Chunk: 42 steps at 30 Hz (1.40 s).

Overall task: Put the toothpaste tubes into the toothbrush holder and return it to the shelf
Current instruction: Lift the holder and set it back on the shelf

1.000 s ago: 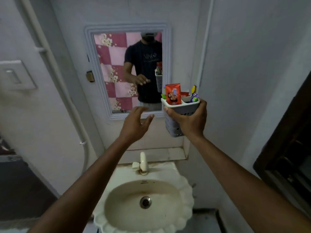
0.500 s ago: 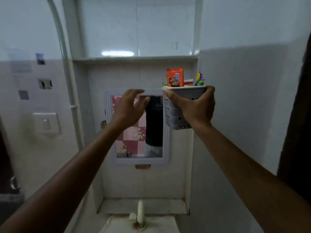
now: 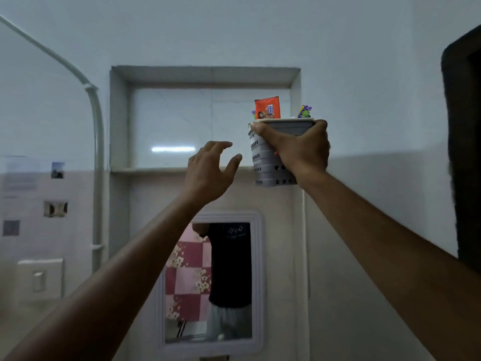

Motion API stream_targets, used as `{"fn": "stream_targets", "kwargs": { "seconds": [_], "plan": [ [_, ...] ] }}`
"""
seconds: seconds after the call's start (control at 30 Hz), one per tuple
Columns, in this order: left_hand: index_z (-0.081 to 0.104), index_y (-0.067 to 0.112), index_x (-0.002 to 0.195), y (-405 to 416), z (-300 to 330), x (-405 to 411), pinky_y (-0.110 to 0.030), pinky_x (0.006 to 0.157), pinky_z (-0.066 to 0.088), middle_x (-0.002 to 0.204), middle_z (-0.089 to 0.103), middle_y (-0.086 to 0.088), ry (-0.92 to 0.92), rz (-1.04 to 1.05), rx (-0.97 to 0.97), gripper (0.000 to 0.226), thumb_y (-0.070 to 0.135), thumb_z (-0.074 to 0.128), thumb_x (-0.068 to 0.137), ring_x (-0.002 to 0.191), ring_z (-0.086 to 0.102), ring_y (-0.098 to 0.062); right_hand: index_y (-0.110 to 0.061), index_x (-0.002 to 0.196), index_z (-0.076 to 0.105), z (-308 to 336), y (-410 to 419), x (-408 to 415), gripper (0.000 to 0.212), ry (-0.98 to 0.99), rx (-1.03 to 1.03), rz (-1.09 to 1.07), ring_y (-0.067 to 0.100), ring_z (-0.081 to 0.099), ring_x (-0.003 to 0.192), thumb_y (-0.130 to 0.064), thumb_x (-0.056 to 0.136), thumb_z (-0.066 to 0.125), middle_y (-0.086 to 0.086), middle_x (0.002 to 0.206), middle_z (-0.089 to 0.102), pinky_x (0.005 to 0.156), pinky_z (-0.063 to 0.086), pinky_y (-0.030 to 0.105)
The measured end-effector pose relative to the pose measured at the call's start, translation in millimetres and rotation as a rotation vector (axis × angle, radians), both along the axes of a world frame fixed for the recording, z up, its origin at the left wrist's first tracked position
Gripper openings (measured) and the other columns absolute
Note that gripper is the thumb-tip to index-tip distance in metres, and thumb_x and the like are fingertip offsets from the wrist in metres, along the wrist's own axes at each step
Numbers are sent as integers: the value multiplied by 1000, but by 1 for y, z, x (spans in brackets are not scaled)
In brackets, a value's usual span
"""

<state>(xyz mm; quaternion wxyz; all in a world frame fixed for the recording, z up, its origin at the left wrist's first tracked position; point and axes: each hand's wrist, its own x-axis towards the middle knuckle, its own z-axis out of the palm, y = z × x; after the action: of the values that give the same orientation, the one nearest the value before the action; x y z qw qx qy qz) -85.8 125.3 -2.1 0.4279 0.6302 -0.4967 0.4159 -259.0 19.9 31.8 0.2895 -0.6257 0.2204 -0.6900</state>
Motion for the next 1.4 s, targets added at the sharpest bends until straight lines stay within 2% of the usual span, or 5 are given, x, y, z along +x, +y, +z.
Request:
{"fn": "stream_targets", "kwargs": {
  "seconds": [0.33,0.7,0.93,1.13,1.4],
  "plan": [
    [62,20,146,-57,40,73,-51,115,47,148,64,-3,-22,38,-14,51,52,58,106,136,61,-25,-19,133,53,64,-43,61,128,-34,-7,-61,26,67,123,-99,38,84,-2,128,65,99,63,49],
    [58,32,150,-120,33,137,-52,128,26,155,60,3,59,153,63,59,67,43,105,149,50,-22,-14,143,51,64,-101,119,128,14,26,-113,30,64,131,-97,51,84,3,140,66,105,59,47],
    [58,36,148,-126,26,140,-52,129,20,154,60,6,54,164,45,63,74,36,103,152,46,-19,-13,173,12,38,-116,138,127,93,-117,-214,36,46,149,-89,86,65,13,167,38,110,52,54],
    [58,35,149,-124,25,139,-51,127,23,155,60,7,42,186,54,63,73,36,104,151,46,-18,-13,175,-13,13,-130,149,119,296,-162,-337,40,38,154,-89,99,38,14,177,21,119,38,62],
    [58,31,150,-125,24,134,-51,125,25,156,60,5,47,212,77,66,73,34,105,150,48,-20,-8,173,-20,-10,-144,156,121,438,-229,-423,42,44,149,-90,99,30,22,168,29,125,31,60]
  ]
}}
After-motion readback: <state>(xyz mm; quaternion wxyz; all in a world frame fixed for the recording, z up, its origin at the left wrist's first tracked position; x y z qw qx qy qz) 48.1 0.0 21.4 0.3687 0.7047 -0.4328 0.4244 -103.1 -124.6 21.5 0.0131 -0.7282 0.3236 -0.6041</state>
